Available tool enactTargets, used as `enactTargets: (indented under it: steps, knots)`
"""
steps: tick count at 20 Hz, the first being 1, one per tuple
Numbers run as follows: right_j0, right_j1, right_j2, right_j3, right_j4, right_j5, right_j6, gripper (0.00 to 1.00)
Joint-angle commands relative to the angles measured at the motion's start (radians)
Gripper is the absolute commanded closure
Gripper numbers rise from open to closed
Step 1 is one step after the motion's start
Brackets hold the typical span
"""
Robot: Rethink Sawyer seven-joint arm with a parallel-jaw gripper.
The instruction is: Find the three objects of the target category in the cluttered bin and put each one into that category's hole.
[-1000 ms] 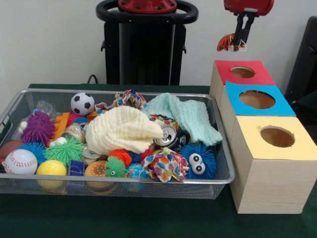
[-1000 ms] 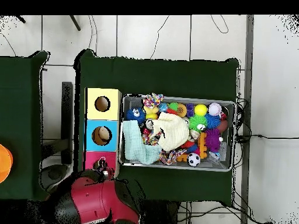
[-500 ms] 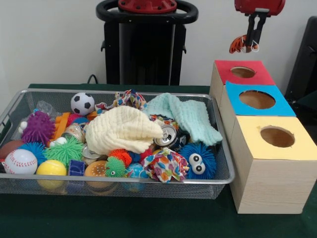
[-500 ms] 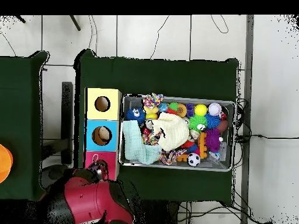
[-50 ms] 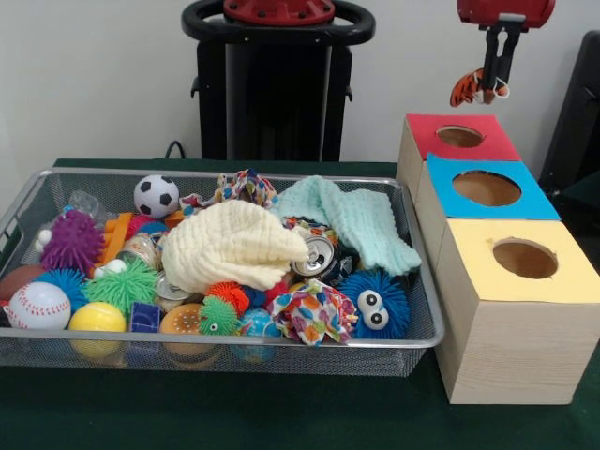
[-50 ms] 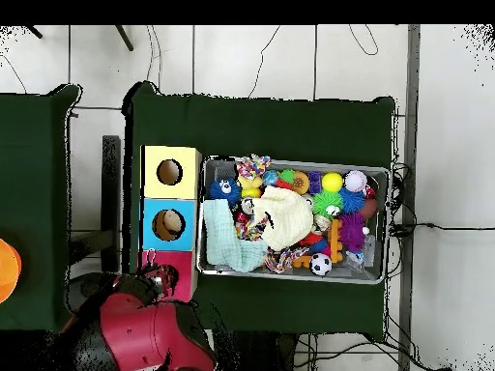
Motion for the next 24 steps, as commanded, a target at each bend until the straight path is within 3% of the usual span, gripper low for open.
enactTargets:
  steps: [1, 11, 24]
  knots:
    - [-0.03, 0.023, -0.018, 0.003, 0.004, -0.108, 0.192, 1.0]
    - [-0.063, 0.062, -0.036, 0.054, -0.046, -0.268, 0.162, 1.0]
    - [-0.038, 0.124, -0.097, 0.069, -0.056, -0.37, 0.143, 1.0]
